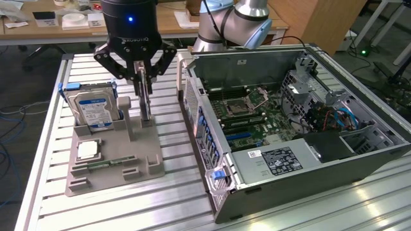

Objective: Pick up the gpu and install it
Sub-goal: 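Pick up the gpu and move the gpu toward the slot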

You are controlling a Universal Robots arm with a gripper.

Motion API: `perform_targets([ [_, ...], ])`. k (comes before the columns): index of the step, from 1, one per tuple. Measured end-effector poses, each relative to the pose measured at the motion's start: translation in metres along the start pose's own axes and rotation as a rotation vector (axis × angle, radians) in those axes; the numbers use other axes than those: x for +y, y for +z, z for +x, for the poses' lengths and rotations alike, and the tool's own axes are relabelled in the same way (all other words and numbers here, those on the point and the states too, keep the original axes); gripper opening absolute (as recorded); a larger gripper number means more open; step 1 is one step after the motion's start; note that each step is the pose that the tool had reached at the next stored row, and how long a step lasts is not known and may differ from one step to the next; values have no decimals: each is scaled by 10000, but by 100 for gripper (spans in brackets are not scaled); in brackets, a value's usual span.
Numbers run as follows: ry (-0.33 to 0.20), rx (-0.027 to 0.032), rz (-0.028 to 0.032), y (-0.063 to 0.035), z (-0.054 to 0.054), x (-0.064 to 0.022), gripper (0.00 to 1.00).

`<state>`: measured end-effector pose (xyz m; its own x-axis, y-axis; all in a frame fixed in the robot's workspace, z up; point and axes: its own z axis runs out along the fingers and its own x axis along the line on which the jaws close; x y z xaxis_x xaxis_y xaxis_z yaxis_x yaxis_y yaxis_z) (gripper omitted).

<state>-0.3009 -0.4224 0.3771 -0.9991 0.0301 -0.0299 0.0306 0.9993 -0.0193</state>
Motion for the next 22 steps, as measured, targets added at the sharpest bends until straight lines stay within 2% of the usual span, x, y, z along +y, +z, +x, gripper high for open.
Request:
perform_targets([
  [22, 0, 0, 7, -240, -7, -5, 28],
])
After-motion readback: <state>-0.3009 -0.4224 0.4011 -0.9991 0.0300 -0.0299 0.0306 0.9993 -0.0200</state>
